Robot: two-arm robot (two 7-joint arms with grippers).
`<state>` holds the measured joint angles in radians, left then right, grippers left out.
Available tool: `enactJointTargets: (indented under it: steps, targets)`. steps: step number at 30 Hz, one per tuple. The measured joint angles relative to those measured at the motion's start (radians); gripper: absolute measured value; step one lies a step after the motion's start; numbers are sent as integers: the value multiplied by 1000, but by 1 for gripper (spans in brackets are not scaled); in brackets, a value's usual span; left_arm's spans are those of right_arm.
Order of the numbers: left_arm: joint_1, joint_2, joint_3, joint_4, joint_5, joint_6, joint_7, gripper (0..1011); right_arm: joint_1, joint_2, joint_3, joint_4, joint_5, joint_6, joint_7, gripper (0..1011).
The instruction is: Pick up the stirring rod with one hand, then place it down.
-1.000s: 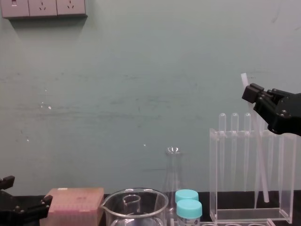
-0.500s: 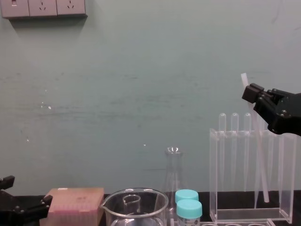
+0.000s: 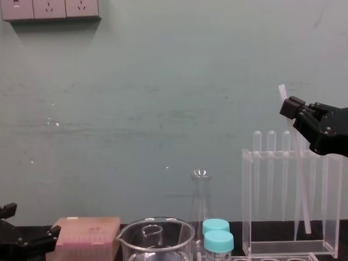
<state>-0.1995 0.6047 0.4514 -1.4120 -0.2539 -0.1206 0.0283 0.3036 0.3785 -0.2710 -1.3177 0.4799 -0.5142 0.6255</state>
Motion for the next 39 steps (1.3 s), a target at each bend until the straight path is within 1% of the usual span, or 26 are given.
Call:
enactJointTargets:
  steps: [16,22,27,30,35,39]
  targets:
    - [0,0,0,0,0,0,0,1000,0,0,1,0,0,0,0,57]
    - [0,0,0,0,0,0,0,1000,-3,-3,4,0,14,18,32,56]
    - [0,0,0,0,0,0,0,1000,-4,-2,-1,2,19,35,52,56]
    - [0,0,0,0,0,0,0,1000,-3,-2,-7,11,21,44,62,56]
    - [0,0,0,0,0,0,0,1000,9,-5,-17,47,27,61,75,56]
    - [0,0,0,0,0,0,0,1000,18,-9,-24,70,26,63,81,56]
